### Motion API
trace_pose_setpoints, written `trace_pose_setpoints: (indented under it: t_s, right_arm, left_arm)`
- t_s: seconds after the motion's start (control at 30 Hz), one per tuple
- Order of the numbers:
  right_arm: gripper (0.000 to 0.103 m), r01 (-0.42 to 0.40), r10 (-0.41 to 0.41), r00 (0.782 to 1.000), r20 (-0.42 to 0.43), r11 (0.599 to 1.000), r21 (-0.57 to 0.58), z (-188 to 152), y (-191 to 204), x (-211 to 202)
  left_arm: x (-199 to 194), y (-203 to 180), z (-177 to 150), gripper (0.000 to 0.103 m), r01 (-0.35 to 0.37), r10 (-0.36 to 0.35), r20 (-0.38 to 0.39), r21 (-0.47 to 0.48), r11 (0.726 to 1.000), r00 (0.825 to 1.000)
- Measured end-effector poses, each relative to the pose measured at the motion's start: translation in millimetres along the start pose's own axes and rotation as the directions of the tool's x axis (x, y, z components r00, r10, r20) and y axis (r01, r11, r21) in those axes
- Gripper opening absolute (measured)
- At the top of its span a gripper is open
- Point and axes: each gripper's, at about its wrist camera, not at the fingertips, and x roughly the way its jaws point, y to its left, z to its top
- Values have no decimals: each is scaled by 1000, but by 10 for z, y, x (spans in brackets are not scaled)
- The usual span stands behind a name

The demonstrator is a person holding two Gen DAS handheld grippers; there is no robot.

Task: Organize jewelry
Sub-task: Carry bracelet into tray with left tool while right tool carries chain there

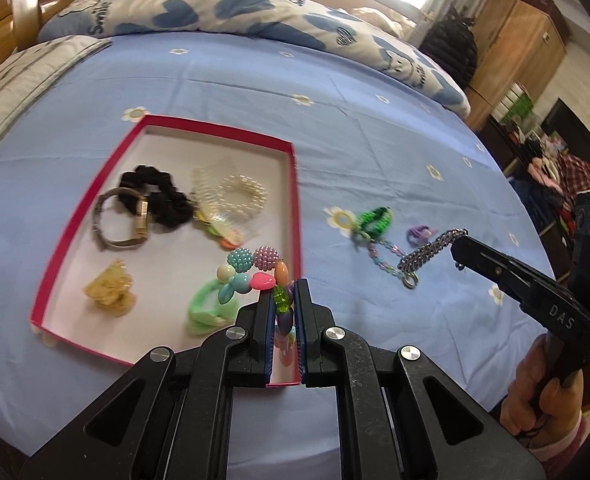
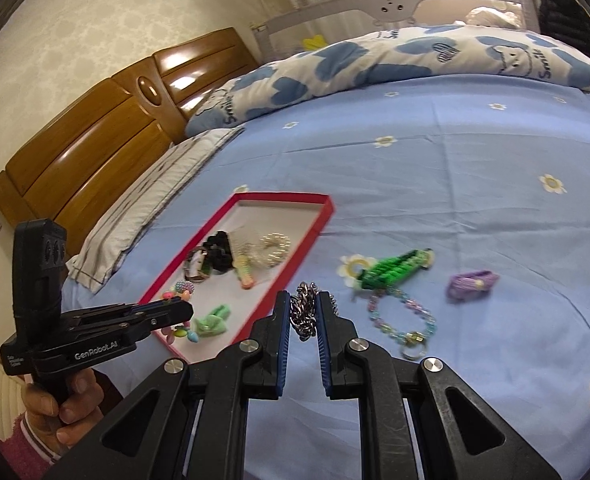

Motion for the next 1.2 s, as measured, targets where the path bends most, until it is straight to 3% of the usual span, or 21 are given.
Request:
trace_pose_setpoints:
  t_s: [0.6, 1.2]
  right_arm:
    - [12, -133, 127, 989, -76, 988, -76, 116, 697, 594]
    - [12, -152, 140, 966, -219, 988, -39, -95, 762, 1291]
  left_arm:
    - [-140, 787, 52, 7, -52, 54, 10, -145, 988, 999]
    - [222, 968, 0, 7, -82, 75, -56, -129, 988, 996]
